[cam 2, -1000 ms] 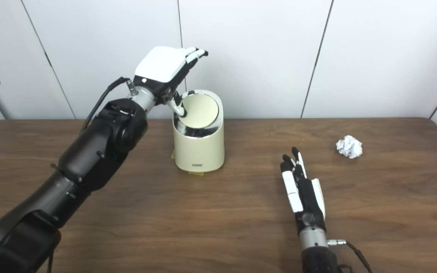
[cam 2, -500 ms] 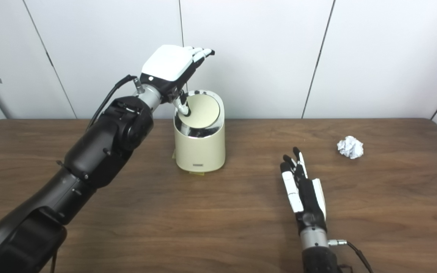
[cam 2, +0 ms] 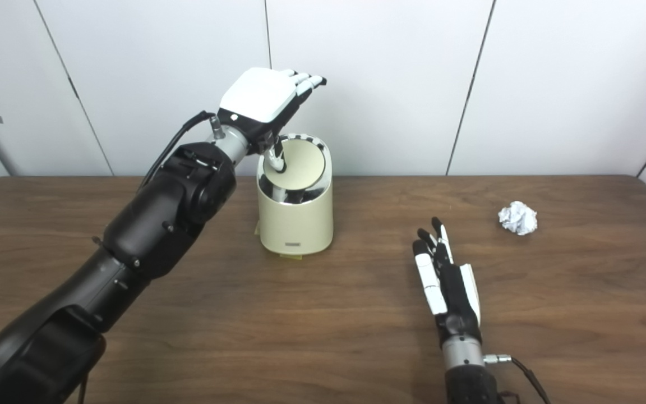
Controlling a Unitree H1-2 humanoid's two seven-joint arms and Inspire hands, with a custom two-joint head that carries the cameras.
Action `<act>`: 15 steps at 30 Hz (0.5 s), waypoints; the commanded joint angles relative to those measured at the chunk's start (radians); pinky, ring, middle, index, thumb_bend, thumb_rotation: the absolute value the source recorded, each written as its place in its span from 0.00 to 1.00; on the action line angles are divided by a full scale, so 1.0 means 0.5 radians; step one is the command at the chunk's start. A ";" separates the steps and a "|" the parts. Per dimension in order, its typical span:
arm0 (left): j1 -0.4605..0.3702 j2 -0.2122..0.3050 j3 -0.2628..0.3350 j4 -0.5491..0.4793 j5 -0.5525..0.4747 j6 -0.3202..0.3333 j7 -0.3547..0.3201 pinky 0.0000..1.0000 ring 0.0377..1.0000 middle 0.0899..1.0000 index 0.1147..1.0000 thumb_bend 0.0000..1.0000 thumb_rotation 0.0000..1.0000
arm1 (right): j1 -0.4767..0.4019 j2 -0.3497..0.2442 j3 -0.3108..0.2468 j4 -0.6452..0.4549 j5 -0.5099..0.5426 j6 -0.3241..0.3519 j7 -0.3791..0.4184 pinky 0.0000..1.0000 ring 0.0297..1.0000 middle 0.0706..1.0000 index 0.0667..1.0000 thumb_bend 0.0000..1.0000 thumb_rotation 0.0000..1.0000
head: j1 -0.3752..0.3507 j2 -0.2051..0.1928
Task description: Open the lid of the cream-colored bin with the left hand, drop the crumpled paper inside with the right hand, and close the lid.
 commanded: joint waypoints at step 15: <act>0.009 0.033 -0.161 0.108 0.146 -0.173 -0.020 0.89 0.96 0.95 1.00 1.00 0.00 | -0.090 -0.025 -0.052 -0.027 0.115 -0.072 0.038 0.91 0.91 0.94 1.00 0.61 0.98 | -0.022 -0.042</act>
